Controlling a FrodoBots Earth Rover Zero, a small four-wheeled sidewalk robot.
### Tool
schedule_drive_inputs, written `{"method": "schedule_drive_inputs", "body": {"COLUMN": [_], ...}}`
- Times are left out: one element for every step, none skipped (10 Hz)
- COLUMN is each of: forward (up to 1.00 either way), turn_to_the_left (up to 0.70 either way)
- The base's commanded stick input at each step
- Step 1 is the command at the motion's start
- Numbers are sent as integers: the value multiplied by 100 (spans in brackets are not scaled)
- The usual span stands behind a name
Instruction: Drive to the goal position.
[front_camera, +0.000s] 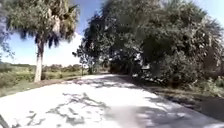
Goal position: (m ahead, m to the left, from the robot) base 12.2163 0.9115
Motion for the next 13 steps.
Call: {"method": "schedule_drive_inputs", "body": {"forward": [85, 85, 85, 85, 85, 85, 85, 85, 85, 85, 85, 85, 85], "turn_to_the_left": [33, 31, 13, 0, 0, 0, 0, 0, 0, 0, 0, 0, 0]}}
